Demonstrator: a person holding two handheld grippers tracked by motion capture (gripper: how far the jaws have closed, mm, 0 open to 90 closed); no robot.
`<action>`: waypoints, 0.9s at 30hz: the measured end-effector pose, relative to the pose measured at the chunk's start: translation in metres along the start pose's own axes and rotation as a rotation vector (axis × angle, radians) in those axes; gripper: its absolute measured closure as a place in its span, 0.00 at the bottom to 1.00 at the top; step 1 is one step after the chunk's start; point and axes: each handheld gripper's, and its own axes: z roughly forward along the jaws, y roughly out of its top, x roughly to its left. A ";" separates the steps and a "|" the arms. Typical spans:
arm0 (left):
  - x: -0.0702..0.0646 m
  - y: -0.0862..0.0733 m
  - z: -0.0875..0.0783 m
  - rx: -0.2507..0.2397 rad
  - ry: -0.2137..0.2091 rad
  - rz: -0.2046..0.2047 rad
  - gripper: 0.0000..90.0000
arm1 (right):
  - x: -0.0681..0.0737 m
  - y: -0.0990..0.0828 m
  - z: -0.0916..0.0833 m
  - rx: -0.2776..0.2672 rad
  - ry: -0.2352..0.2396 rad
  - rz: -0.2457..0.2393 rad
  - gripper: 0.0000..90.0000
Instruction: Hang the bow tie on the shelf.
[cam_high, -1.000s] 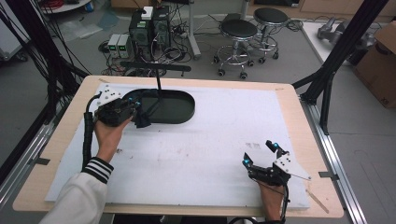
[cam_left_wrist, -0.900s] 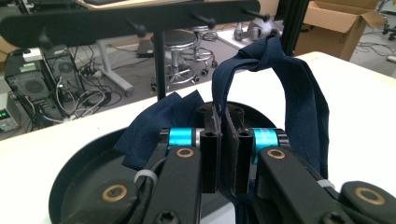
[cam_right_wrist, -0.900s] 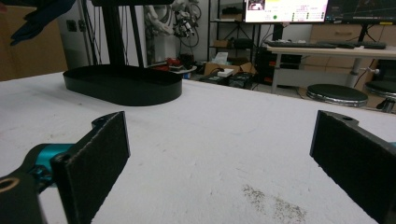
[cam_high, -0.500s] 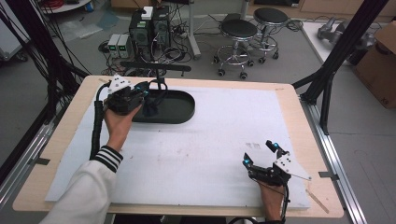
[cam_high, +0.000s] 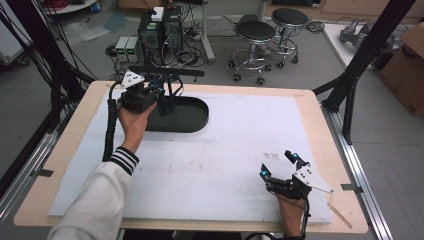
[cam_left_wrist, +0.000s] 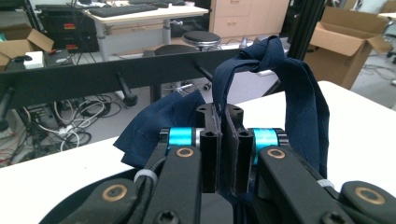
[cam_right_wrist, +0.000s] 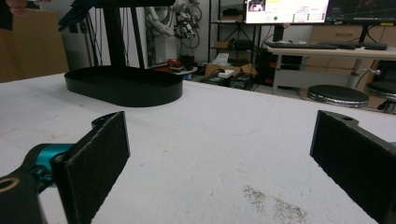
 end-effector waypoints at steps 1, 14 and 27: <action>0.000 0.001 0.002 0.002 0.003 0.001 0.95 | 0.000 0.000 0.000 -0.003 -0.001 -0.001 0.04; 0.003 0.004 0.027 0.006 0.030 -0.013 0.95 | 0.000 0.000 0.000 -0.004 0.002 0.005 0.04; -0.001 -0.001 0.030 0.044 0.052 0.006 0.95 | 0.000 0.000 0.000 -0.004 0.000 0.005 0.04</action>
